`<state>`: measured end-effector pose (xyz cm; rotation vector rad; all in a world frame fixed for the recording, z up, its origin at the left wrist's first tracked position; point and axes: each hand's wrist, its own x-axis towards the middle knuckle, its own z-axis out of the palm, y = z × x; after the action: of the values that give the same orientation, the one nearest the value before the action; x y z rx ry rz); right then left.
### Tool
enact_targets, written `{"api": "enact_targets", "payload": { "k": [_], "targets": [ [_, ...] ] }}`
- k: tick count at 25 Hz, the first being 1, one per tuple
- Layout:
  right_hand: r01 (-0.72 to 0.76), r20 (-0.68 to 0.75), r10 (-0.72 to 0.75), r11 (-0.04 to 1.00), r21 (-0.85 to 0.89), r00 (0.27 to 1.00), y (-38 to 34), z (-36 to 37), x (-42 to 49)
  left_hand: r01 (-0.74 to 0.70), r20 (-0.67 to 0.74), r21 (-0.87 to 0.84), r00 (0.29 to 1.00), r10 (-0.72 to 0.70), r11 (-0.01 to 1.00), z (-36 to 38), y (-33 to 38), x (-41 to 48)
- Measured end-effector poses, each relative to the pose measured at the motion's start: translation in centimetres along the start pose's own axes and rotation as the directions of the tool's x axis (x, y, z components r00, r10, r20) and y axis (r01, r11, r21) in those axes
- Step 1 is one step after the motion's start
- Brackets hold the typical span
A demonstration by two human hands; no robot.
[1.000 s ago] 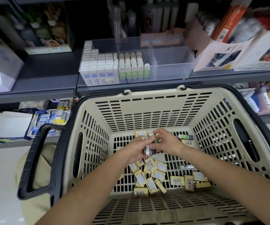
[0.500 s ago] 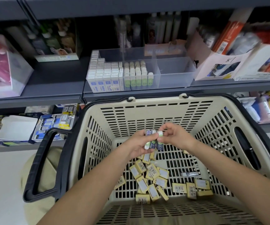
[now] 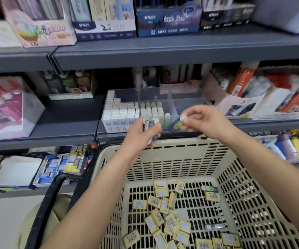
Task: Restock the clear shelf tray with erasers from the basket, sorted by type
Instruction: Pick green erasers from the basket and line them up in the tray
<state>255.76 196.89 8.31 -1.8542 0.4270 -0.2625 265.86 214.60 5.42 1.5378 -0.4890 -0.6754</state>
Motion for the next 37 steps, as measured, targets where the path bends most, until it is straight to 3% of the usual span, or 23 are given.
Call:
{"api": "enact_targets", "payload": {
  "k": [2,4,7,16,21,25,29,31,33,35,37],
  "targets": [
    [0.053,-0.16,-0.076,0.988,-0.144,0.984,-1.2,-0.3,2.0,-0.024,-0.056,-0.046,0.998,0.021,0.999,-0.8,0.2,0.7],
    [0.089,-0.271,-0.213,0.91,-0.406,0.939,-2.1,-0.3,3.8,-0.029,-0.09,-0.079,0.996,0.022,0.996,-1.3,-0.1,1.2],
    [0.062,-0.219,-0.264,0.758,-0.649,0.939,-2.6,0.7,5.3,-0.012,-0.115,-0.092,0.993,0.002,0.996,-1.6,-0.8,1.6],
    [-0.024,-0.087,-0.049,0.728,-0.685,0.995,-1.1,2.7,7.2,0.035,-0.115,-0.139,0.992,-0.051,0.99,-1.5,-1.7,2.0],
    [0.057,0.063,-0.012,0.611,-0.789,0.998,-0.9,2.9,7.7,0.065,-0.084,-0.15,0.993,-0.078,0.987,-1.3,-1.3,1.8],
    [0.126,0.128,-0.04,0.602,-0.788,0.991,-1.0,2.5,7.7,0.087,-0.038,-0.202,0.995,-0.096,0.976,-1.0,-0.8,1.7],
    [0.155,0.07,-0.158,0.632,-0.759,0.985,-1.3,2.1,6.6,0.107,0.009,-0.272,0.994,-0.109,0.956,-0.7,-0.5,1.6],
    [0.181,0.108,-0.145,0.757,-0.628,0.983,-1.5,2.2,5.5,0.119,0.03,-0.308,0.993,-0.116,0.944,-0.4,-0.4,1.5],
    [0.149,0.197,-0.077,0.911,-0.384,0.977,-1.8,2.6,4.1,0.126,0.055,-0.319,0.992,-0.115,0.939,-0.2,-0.2,1.4],
    [0.112,0.205,-0.058,0.957,-0.266,0.977,-1.6,3.0,3.2,0.13,0.076,-0.29,0.991,-0.113,0.948,0.1,-0.1,1.3],
    [0.102,0.169,-0.06,0.962,-0.252,0.984,-1.5,2.8,2.8,0.13,0.076,-0.277,0.991,-0.113,0.952,0.4,-0.1,1.2]
  ]
}}
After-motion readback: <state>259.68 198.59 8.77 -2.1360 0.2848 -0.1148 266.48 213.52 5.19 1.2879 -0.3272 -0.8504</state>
